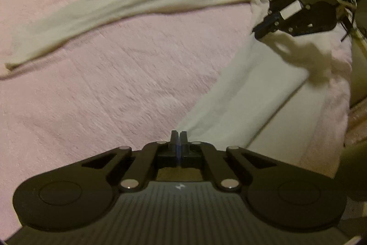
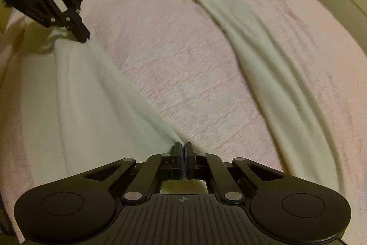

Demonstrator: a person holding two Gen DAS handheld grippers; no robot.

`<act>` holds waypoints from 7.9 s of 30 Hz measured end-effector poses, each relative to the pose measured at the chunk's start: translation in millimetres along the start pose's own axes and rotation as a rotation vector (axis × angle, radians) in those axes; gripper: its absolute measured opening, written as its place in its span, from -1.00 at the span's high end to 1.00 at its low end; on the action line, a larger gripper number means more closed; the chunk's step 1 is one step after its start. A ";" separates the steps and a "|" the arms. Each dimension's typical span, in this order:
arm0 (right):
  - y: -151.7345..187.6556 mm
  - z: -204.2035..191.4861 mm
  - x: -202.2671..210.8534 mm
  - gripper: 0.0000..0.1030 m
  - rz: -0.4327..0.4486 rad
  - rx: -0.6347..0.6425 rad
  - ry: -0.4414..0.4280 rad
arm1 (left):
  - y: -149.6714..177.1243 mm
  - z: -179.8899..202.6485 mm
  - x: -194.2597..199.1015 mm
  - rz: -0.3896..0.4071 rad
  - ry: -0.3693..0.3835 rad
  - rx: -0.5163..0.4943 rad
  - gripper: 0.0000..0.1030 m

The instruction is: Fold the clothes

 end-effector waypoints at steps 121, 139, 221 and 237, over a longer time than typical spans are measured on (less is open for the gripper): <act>114.1 335.9 26.7 -0.09 -0.108 -0.544 0.087 | -275.5 -117.5 -151.9 -0.049 -0.114 -0.220 0.32; 113.1 338.9 -13.6 1.00 -0.200 -0.430 -0.085 | -258.4 -152.2 -188.9 -0.143 -0.089 -0.439 1.00; 333.3 95.1 181.7 1.00 0.207 -1.790 0.438 | 59.5 68.7 43.7 0.177 -0.306 1.056 1.00; 212.3 116.7 179.0 0.13 0.013 -1.278 0.595 | 42.0 92.3 79.0 0.089 -0.466 0.841 0.73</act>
Point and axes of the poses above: each gripper's, at about its wrist camera, not at the fingertips, and x roughly against the way its jaws point, z to its right, y to its underside, the point moved 3 cm from there along -x, roughly the way its jaws point
